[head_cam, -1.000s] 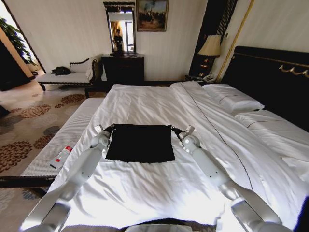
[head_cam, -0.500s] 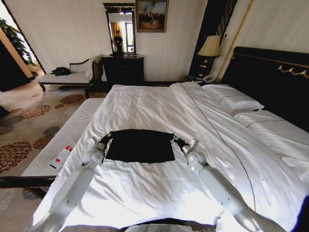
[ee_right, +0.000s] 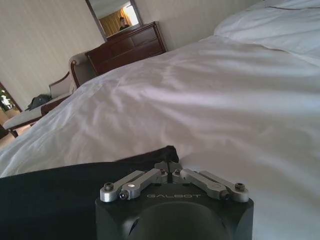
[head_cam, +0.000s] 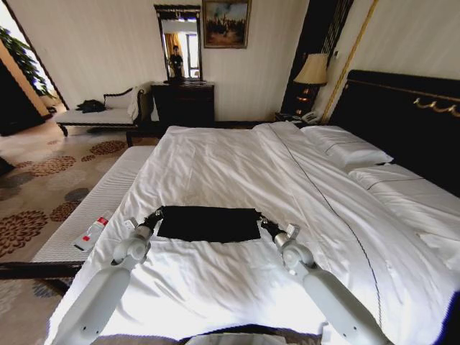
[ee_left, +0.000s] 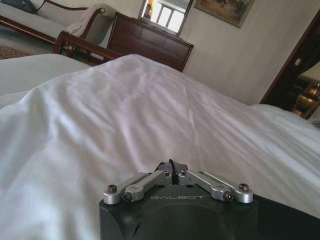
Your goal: Fold the clothes on the bed.
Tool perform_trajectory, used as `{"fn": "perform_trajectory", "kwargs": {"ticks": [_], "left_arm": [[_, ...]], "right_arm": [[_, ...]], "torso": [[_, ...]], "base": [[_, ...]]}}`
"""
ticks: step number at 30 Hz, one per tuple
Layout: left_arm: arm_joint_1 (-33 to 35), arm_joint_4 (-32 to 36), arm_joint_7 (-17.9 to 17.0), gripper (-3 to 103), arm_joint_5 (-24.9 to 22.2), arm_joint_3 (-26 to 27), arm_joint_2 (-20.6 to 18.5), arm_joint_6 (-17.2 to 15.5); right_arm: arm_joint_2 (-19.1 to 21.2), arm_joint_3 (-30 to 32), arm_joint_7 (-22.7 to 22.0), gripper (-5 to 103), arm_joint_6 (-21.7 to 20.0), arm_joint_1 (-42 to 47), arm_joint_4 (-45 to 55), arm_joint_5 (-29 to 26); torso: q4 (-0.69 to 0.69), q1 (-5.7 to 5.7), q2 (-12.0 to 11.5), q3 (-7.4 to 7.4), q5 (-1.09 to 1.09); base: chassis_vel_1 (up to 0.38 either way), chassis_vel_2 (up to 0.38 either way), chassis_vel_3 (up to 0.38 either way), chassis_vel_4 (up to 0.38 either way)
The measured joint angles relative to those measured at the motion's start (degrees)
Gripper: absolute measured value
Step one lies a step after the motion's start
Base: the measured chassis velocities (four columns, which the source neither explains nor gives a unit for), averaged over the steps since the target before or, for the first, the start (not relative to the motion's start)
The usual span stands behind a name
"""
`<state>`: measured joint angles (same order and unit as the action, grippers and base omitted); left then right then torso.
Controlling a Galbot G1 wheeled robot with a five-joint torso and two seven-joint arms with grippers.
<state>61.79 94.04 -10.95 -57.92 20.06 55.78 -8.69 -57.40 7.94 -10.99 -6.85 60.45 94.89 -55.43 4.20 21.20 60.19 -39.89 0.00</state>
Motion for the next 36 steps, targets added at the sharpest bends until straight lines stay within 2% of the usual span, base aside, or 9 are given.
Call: {"fn": "perform_trajectory", "kwargs": {"ticks": [17,25,26,28,32,34,36], "left_arm": [[2.9,1.0,0.2,0,0.7,0.7,-0.6,0.2],[3.5,0.8,-0.8,0,1.9,0.2,-0.5,-0.2],[3.8,1.1,-1.0,-2,2.3,0.2,-0.7,-0.3],[4.1,1.4,-1.0,-2,2.7,0.1,-0.8,-0.4],[7.0,4.3,-1.5,19,3.8,0.8,-1.6,-0.9],[7.8,4.9,-1.5,19,4.1,1.2,-1.6,-0.9],[10.6,6.7,-1.4,30,5.4,2.8,-1.5,-0.9]], "right_arm": [[-0.1,0.0,-0.5,0,0.5,4.2,3.0,1.5],[0.0,0.1,-0.6,0,0.5,5.4,3.1,1.8],[0.1,0.1,-0.7,5,0.5,5.4,3.1,1.8],[0.1,0.1,-0.7,5,0.4,5.4,3.1,1.8],[0.8,0.3,-1.8,27,-0.6,6.8,5.0,1.8],[1.0,0.4,-1.9,27,-0.7,7.4,5.6,1.8],[1.6,1.7,-2.3,37,-0.8,10.1,7.9,1.8]], "torso": [[-0.01,0.0,0.0,0.01,0.0],[0.0,0.0,0.0,0.0,0.0],[0.0,0.0,0.0,0.0,0.0],[0.0,0.0,0.0,0.0,0.0],[-0.01,0.0,0.0,0.0,0.0],[0.0,0.0,0.0,0.0,0.01],[0.0,0.0,0.0,0.0,0.01]], "base": [[0.0,0.0,0.0,0.0],[0.0,0.0,0.0,0.0],[0.0,0.0,0.0,0.0],[0.0,0.0,0.0,0.0],[0.0,0.0,0.0,0.0],[0.0,0.0,0.0,0.0],[0.0,0.0,0.0,0.0]]}}
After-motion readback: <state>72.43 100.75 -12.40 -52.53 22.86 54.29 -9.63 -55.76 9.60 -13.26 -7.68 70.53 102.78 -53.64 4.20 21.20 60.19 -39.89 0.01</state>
